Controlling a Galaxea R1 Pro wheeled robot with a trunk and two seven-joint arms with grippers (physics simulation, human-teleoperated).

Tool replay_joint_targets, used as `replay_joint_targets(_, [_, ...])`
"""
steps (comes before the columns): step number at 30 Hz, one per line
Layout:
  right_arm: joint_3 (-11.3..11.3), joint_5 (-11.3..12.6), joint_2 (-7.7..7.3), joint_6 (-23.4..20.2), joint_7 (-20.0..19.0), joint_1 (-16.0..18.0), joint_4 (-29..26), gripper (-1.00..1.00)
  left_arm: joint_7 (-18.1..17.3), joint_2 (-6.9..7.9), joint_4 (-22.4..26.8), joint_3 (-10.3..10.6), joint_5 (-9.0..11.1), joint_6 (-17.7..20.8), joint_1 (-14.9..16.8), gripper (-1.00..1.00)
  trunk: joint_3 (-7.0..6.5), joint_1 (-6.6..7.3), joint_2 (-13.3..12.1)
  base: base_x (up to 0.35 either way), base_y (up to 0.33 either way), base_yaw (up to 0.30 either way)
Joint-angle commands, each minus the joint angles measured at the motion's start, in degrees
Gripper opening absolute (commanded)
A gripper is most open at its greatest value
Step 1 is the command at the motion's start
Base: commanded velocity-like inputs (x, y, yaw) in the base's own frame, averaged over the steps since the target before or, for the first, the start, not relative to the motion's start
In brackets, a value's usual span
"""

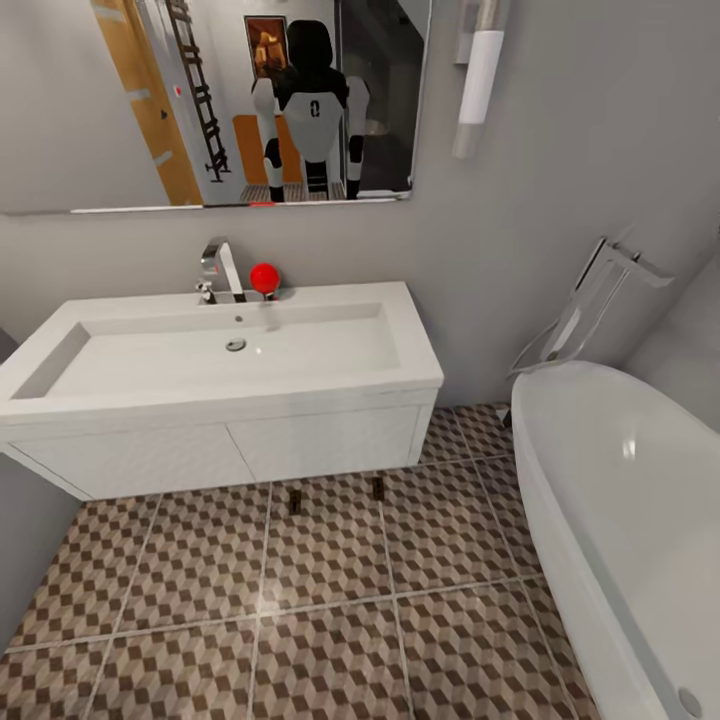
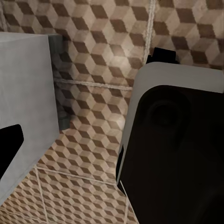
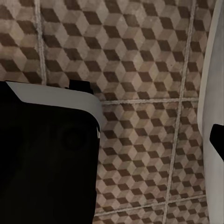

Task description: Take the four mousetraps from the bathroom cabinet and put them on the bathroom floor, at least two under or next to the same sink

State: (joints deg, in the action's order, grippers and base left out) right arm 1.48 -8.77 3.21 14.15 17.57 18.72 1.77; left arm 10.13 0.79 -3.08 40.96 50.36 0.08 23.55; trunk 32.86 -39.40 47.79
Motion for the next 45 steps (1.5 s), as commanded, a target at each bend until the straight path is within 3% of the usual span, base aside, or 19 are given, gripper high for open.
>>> replay_joint_targets(1, [0.00,0.00,-0.01,0.00,0.00,0.00,0.00,1.00,0.01,0.00,0.00,0.00,0.00,0.00,0.00,1.00,-0.10,0.00,0.00,0.000,0.000,0.000])
replay_joint_targets(15, [-0.02,-0.03,-0.04,-0.10,-0.07,0.00,0.04,1.00,0.05,0.00,0.00,0.00,0.00,0.00,0.00,1.00,-1.38,0.00,0.00,0.000,0.000,0.008])
replay_joint_targets(45, [0.10,-0.19,-0.39,-0.09,0.00,0.00,-0.01,1.00,0.03,0.00,0.00,0.00,0.00,-0.02,0.00,1.00,-3.62,0.00,0.00,0.000,0.000,0.181])
